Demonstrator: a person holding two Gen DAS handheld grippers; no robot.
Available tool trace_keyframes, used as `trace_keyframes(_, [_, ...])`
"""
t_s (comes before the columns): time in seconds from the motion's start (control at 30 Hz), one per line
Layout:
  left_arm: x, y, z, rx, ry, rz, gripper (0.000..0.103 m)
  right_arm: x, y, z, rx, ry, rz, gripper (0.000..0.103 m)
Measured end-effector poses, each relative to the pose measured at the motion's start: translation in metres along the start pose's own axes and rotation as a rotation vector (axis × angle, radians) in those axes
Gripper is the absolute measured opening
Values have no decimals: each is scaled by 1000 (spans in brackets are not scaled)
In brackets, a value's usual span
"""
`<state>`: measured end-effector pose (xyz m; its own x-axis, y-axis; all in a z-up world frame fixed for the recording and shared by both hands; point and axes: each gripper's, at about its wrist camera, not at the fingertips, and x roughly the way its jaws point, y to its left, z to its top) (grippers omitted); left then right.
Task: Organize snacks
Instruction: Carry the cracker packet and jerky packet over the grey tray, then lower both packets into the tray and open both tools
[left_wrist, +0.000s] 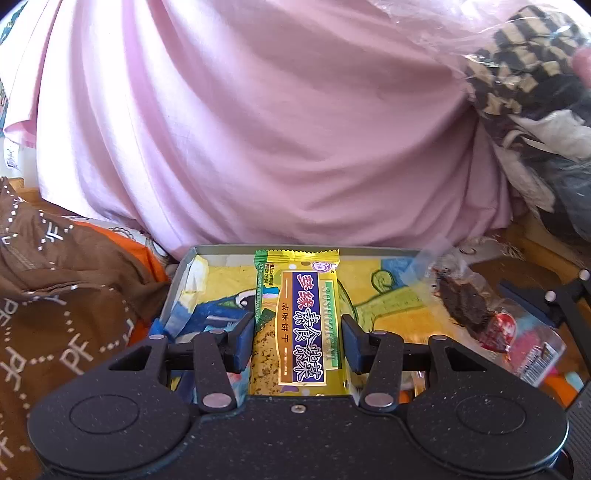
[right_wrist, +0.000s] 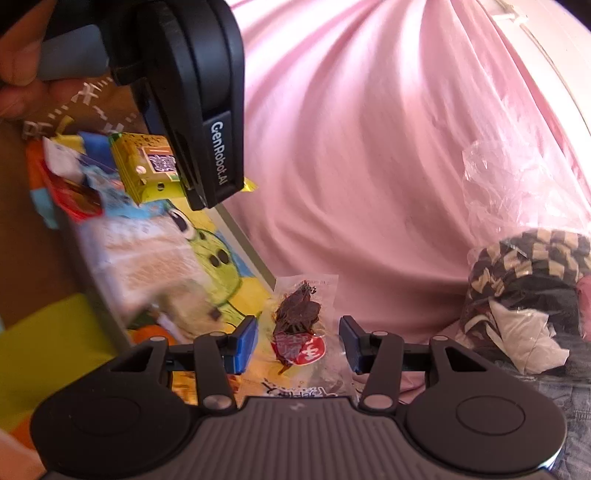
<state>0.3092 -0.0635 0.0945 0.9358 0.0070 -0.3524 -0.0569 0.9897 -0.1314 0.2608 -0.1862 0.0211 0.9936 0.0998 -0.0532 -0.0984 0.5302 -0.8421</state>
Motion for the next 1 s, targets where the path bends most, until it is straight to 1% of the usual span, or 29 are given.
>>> trace_keyframes(0.2, [29,-11,7,-5,-17,3,50,23,-5,-7,25,40,-24,53])
trace_keyframes(0.37, [48,-16,7,-8,-14,-3,50,33,-1,-14,29,62,-17,53])
trace_keyframes(0.73, [80,-18,-5,-28,39,-16,50,47,8,-23,37,99,2,53])
trace_keyframes(0.83, [86,-17,-7,-33,49,-15,50,51,8,-26,61,121,17,53])
trace_keyframes(1.0, [94,-18,-12,-37,67,-17,50,53,4,-27,99,133,25,53])
